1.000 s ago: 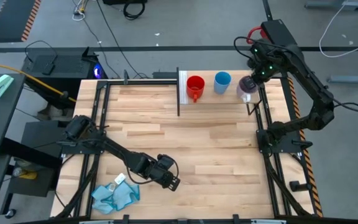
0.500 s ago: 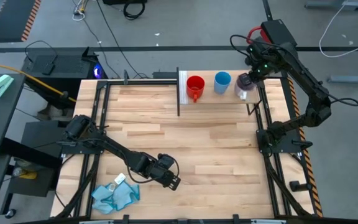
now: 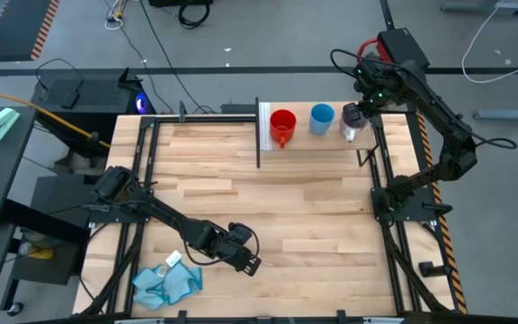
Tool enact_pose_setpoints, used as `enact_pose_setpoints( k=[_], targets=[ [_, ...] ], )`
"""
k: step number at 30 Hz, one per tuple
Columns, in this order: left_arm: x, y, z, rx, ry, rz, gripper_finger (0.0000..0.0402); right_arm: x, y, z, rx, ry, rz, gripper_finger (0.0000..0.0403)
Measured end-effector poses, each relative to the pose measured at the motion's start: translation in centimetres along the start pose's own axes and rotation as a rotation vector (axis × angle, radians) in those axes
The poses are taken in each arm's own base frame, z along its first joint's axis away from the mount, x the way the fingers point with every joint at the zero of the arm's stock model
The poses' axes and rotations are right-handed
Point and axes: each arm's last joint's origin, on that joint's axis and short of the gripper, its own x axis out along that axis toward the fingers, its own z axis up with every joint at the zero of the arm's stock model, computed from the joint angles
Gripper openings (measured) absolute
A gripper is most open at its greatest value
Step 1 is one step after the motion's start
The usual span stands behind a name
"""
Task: Stack small to large cups/mugs on shelf
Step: Put the purple mug on the shelf
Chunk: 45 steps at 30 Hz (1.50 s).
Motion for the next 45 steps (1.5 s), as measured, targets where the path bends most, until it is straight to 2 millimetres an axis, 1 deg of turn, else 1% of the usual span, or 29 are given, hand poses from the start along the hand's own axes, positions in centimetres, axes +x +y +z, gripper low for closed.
enact_pose_setpoints(
  k=[4, 11, 22, 30, 35, 41, 43, 45],
  targets=[
    [0.0, 0.0, 0.0, 0.0, 0.0, 0.0, 0.0023, 0.0, 0.1, 0.1, 0.009, 0.0, -0.012, 0.0013],
    [0.0, 0.0, 0.0, 0.014, 0.0, 0.0, 0.0011, 0.1, 0.1, 0.1, 0.024, -0.002, -0.014, 0.0017],
    [0.0, 0.0, 0.0, 0.016, 0.0, 0.0, 0.0028, 0.2, 0.2, 0.3, 0.05, -0.021, -0.019, 0.0066],
    [0.0, 0.0, 0.0, 0.017, -0.001, 0.0, 0.0017, 0.0, 0.1, 0.3, 0.052, -0.023, -0.017, 0.0086],
    [0.0, 0.0, 0.0, 0.017, -0.001, 0.0, 0.0015, -1.2, 0.0, 0.5, 0.066, -0.064, -0.002, 0.0091],
    [0.0, 0.0, 0.0, 0.017, 0.0, 0.001, 0.0024, -3.8, -0.6, 0.3, 0.072, -0.116, 0.015, 0.0092],
    [0.0, 0.0, 0.0, 0.019, -0.001, 0.0, 0.0024, -4.9, -0.6, -0.1, 0.067, -0.16, 0.04, 0.0091],
    [0.0, 0.0, 0.0, 0.026, -0.001, 0.001, 0.0022, -6.1, -0.7, -0.9, 0.053, -0.197, 0.062, 0.0088]
  ],
)
